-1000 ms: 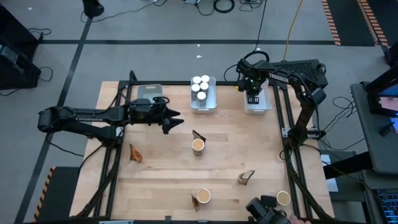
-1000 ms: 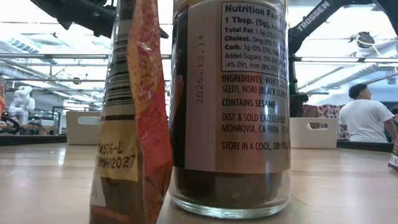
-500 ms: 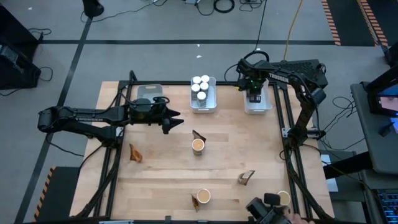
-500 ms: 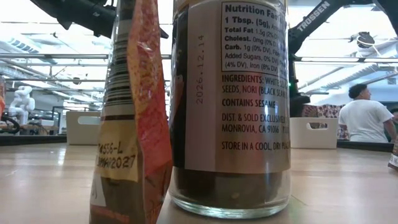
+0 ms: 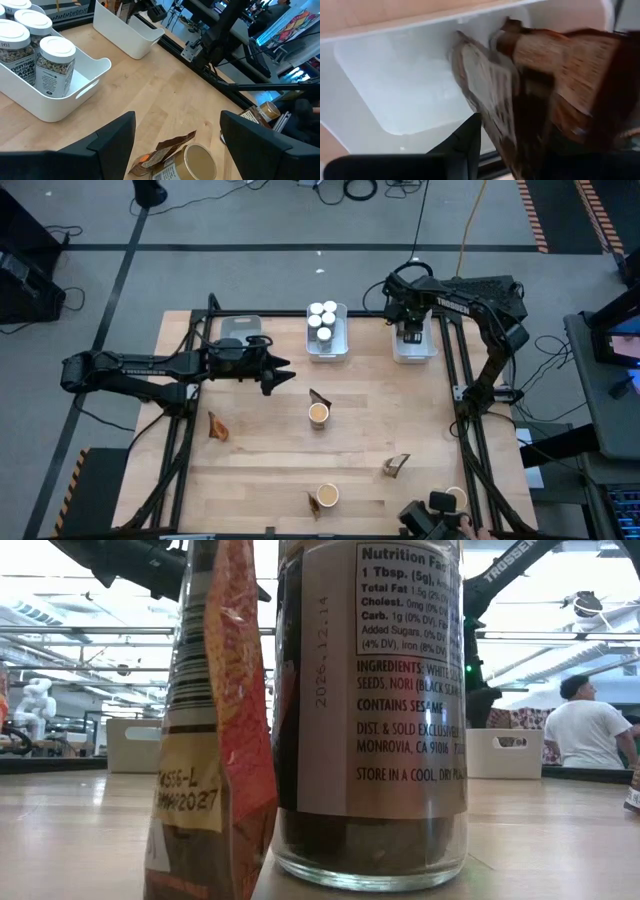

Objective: Sort spices by type
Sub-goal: Put the orange seasoning bag into the right white bin

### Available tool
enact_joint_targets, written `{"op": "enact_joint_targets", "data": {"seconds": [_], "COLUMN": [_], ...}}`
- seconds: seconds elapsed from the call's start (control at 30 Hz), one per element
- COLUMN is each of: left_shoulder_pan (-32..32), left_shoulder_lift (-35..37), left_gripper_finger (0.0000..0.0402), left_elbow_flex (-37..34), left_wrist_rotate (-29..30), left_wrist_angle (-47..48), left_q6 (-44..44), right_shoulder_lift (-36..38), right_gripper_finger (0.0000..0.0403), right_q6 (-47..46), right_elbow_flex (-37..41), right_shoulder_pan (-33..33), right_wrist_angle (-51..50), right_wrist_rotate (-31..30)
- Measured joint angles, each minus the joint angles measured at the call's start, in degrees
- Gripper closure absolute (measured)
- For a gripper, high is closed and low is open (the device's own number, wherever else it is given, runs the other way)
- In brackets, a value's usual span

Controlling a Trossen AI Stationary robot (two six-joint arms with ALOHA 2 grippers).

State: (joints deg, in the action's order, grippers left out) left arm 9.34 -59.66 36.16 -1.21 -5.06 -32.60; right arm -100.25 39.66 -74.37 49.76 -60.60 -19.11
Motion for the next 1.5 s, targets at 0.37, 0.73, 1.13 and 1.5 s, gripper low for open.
{"op": "enact_joint_targets", "data": {"seconds": [0.37,0.73,1.13,1.5], "left_shoulder_pan": [0.00,0.00,0.26,0.26], "left_shoulder_lift": [0.00,0.00,0.00,0.00], "left_gripper_finger": [0.0110,0.0110,0.0110,0.0110], "left_elbow_flex": [0.00,0.00,-0.02,-0.02], "left_wrist_rotate": [-0.02,-0.02,-0.02,-3.30], "left_wrist_angle": [-0.02,-0.23,-0.58,-0.44], "left_q6": [0.46,2.02,4.26,5.04], "right_shoulder_lift": [10.23,24.35,30.41,29.11], "right_gripper_finger": [0.0298,0.0298,0.0298,0.0298], "right_q6": [0.07,-7.09,-36.65,-76.84], "right_elbow_flex": [0.00,0.00,0.00,0.00], "right_shoulder_pan": [-0.71,-8.52,-25.18,-42.71], "right_wrist_angle": [0.41,-1.53,-6.49,-7.47], "right_wrist_rotate": [-8.65,-8.12,31.84,42.82]}}
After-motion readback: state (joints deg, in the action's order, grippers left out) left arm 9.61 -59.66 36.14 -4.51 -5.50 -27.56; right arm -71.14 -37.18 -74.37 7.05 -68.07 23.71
